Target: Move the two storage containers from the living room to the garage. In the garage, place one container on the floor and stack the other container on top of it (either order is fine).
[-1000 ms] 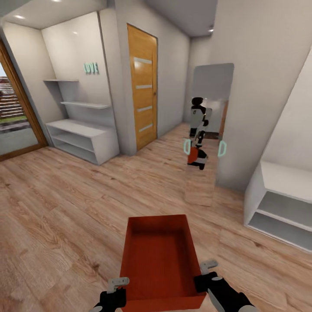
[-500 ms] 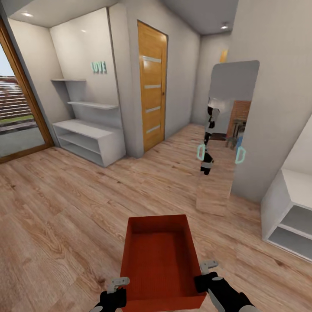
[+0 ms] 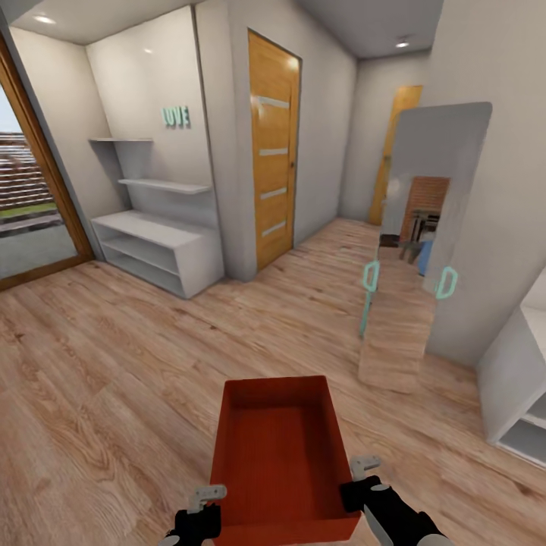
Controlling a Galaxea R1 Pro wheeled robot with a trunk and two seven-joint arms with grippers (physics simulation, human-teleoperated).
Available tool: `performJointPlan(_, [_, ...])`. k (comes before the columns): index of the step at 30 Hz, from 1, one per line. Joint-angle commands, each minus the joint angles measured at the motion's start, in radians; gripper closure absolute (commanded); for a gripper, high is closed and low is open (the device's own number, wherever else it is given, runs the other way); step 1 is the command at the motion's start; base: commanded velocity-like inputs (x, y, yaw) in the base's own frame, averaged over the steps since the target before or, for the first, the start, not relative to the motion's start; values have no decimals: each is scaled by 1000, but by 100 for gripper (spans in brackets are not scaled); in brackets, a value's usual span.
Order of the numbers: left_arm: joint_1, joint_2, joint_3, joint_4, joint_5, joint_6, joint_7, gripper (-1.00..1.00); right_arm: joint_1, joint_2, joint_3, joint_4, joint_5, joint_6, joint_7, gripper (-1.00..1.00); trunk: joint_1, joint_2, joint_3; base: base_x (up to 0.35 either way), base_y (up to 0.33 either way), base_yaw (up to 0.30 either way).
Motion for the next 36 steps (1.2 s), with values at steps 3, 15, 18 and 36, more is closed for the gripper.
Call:
performJointPlan(3, [-1, 25, -4, 5, -12, -4, -9, 100, 0, -5, 41, -3, -8, -69, 32, 100, 0, 0, -1, 308, 154, 0])
performJointPlan(15, [-1, 25, -4, 5, -12, -4, -9, 100, 0, -5, 43, -3, -8, -69, 31, 100, 0, 0, -1, 326, 100, 0])
performJointPlan(18, [-1, 25, -4, 5, -12, -4, -9, 100, 0, -5, 43, -3, -8, -69, 30, 100, 0, 0, -1, 339, 28, 0])
performJointPlan(36, [-1, 25, -4, 5, -12, -4, -9, 100, 0, -5, 43, -2, -8, -69, 31, 100, 0, 0, -1, 343, 3, -2])
